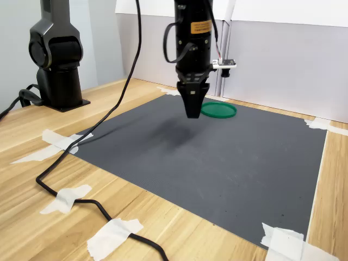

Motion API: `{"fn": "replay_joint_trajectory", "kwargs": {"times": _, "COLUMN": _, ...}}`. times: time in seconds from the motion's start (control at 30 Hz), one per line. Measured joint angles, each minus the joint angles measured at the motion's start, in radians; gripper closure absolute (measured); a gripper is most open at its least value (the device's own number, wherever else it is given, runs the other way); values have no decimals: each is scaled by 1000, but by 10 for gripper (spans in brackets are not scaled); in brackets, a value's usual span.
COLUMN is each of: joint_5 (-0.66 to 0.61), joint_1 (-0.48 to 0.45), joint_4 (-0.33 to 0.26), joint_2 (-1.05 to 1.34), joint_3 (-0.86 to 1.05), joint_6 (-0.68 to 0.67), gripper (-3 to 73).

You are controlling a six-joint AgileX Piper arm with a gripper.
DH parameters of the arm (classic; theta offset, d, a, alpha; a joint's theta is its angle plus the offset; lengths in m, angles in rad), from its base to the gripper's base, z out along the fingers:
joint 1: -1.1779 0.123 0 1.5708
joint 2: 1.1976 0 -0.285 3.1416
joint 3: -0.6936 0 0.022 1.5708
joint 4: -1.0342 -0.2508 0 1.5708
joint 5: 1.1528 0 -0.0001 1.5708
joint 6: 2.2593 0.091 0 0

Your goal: Grasp a white terminal and put it on the green lid.

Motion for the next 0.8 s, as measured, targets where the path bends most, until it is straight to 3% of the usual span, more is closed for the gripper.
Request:
{"fn": "replay_joint_trajectory", "kwargs": {"times": 0.37, "joint_5": 54, "joint_1": 262, "joint_4": -68, "joint_2": -94, "joint_3": -76, "joint_6": 32, "gripper": 376}}
{"fn": "replay_joint_trajectory", "kwargs": {"times": 0.8, "joint_5": 77, "joint_1": 301, "joint_4": -20, "joint_2": -163, "joint_3": -108, "joint_6": 42, "gripper": 376}}
